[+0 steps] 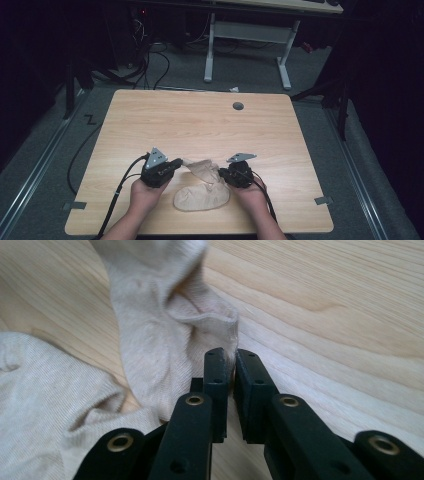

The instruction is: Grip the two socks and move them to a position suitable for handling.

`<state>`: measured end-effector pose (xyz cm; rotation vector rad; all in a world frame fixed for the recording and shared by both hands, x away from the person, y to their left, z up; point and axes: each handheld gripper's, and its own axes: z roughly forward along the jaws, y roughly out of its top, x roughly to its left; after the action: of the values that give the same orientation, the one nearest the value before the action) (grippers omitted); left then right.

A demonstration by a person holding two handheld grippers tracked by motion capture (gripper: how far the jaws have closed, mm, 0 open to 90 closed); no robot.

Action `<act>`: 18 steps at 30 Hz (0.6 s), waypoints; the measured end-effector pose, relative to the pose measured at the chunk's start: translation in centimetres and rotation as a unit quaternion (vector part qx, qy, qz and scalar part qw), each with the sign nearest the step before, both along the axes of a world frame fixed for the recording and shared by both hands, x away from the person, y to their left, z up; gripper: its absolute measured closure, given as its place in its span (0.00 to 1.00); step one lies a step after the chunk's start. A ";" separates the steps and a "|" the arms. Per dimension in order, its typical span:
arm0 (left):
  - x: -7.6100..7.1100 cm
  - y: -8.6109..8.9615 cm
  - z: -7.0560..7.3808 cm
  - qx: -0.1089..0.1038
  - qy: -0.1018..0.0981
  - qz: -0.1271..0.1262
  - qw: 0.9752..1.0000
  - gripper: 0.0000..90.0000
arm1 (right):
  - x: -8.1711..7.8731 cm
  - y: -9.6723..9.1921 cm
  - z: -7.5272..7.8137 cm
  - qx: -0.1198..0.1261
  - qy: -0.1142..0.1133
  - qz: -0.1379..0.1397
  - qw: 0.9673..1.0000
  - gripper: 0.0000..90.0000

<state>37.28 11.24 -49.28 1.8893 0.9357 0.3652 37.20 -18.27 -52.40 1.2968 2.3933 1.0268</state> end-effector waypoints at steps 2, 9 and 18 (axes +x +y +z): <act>0.8 0.2 -0.4 0.001 0.013 0.011 1.000 0.97 | -0.1 -0.4 0.0 -0.003 -0.006 -0.009 1.000 0.93; 2.8 1.0 -2.2 -0.003 0.061 0.039 0.997 0.96 | -0.2 -1.1 0.1 -0.001 -0.026 -0.031 0.999 0.85; 2.6 2.0 -2.4 0.003 0.050 0.067 0.996 0.81 | -1.0 0.6 1.1 -0.005 -0.061 -0.005 0.998 0.80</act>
<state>39.84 13.28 -51.63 1.8699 1.1334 0.3565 36.21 -17.68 -51.26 1.2058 2.2967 1.0583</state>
